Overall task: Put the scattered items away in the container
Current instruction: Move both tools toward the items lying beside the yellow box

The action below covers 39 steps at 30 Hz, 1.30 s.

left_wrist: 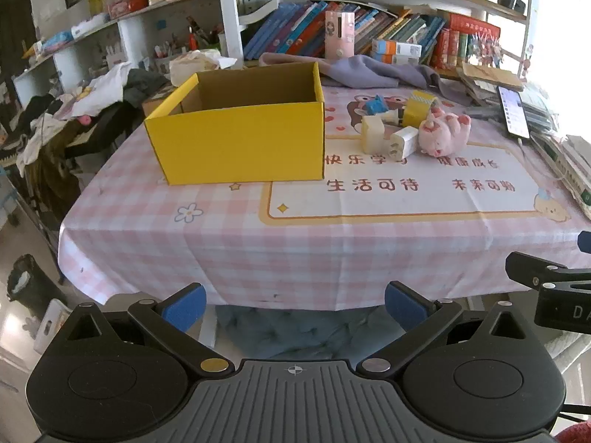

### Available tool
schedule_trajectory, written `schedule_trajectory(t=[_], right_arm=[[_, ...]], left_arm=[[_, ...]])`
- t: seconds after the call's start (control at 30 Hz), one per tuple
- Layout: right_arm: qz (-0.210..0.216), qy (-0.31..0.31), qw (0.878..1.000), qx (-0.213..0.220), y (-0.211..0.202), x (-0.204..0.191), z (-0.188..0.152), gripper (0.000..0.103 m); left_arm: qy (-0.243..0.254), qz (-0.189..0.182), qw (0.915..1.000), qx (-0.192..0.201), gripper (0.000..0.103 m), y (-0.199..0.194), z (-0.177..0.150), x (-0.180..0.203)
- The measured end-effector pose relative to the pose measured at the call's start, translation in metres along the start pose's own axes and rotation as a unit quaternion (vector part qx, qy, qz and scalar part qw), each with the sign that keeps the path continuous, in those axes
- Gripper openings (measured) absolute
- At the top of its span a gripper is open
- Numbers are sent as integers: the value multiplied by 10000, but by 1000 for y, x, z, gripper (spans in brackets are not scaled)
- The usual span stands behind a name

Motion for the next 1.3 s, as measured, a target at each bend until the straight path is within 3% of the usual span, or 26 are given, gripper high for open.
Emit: schedule_trajectory(t=[1.3], right_arm=[[-108,-199,9995,219,-5,-6,8,103]], left_arm=[[170,5,9997,166,103,3,3,0]])
Point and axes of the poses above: each gripper's, at about its wrist camera, not at the fingertips, and y roughly the way its jaws point, x to its right, z to its top, the point moved 6 cm from there along y, roughly the way its jaws point, and after that the axes turned 1 degree about -y, right-handed, at the moved point
